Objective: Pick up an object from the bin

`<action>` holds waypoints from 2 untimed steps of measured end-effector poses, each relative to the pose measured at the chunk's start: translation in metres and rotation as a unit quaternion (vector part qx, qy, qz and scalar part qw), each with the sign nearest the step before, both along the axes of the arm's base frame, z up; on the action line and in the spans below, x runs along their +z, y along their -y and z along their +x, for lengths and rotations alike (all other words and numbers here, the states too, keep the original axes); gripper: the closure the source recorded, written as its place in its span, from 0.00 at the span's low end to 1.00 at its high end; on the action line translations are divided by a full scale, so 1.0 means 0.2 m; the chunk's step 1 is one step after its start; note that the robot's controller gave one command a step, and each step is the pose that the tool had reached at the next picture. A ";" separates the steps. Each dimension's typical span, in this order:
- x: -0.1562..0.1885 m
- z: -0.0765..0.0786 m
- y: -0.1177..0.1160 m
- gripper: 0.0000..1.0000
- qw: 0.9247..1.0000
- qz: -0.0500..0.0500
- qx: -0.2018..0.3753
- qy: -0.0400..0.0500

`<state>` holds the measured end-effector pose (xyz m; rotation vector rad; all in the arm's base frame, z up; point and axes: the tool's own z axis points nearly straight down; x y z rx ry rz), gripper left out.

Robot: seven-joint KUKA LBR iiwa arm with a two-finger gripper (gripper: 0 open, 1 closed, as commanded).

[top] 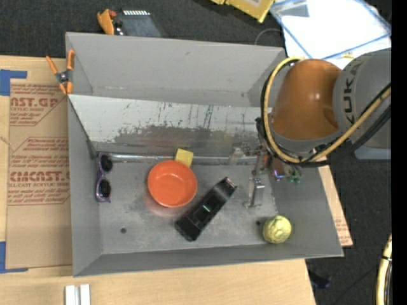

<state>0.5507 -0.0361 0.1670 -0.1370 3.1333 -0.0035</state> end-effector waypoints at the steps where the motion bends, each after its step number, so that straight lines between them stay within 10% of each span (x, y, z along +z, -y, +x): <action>1: -0.17 -0.07 -0.05 0.00 0.999 0.000 0.054 0.000; 2: -0.32 0.01 -0.30 0.00 0.998 -0.001 0.063 0.002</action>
Offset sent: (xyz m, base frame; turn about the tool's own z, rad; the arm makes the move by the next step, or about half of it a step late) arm 0.0149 0.1087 -0.0934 -0.1568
